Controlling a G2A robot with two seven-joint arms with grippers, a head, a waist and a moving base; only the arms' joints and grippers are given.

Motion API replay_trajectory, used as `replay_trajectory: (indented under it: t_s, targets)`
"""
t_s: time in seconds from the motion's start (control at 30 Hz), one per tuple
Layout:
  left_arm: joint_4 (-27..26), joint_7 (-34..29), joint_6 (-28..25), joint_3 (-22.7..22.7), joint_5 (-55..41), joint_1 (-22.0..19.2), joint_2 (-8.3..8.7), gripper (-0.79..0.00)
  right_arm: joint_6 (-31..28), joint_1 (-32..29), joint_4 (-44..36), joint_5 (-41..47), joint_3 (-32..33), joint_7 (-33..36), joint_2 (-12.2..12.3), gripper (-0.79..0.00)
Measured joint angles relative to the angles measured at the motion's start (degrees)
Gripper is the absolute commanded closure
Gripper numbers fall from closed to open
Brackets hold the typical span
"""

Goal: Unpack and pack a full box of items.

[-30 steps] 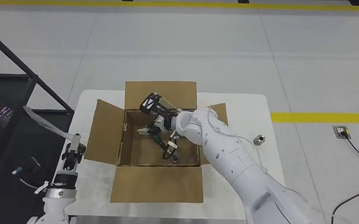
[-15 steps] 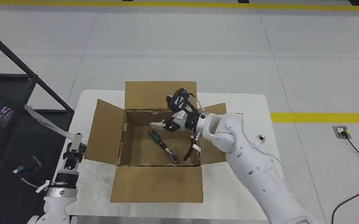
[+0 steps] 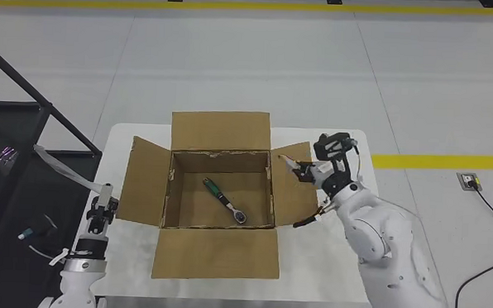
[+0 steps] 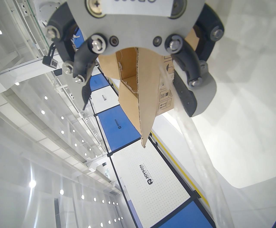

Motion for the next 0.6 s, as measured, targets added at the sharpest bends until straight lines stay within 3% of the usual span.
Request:
replay_trajectory:
  t_s: [0.1,0.2,0.47,0.6]
  targets:
    - [0.2,0.0,0.1,0.1,0.0,-0.2,-0.01,-0.785,12.8,-1.4,0.6,-2.8,2.5,2.2,-0.1,-0.785]
    - [0.4,-0.2,0.2,0.3,0.2,-0.5,-0.02,-0.785,21.5,-0.7,3.6,-3.9,4.0,6.5,-0.2,-0.785]
    - [0.5,-0.9,0.7,1.0,0.9,-1.4,-0.01,-0.785,26.9,8.4,22.7,-8.4,6.1,23.0,0.3,-0.785]
    - [0.4,-0.9,0.8,1.1,1.2,-1.5,-0.01,-0.785,24.5,13.4,31.7,-7.1,5.6,27.9,0.2,-0.785]
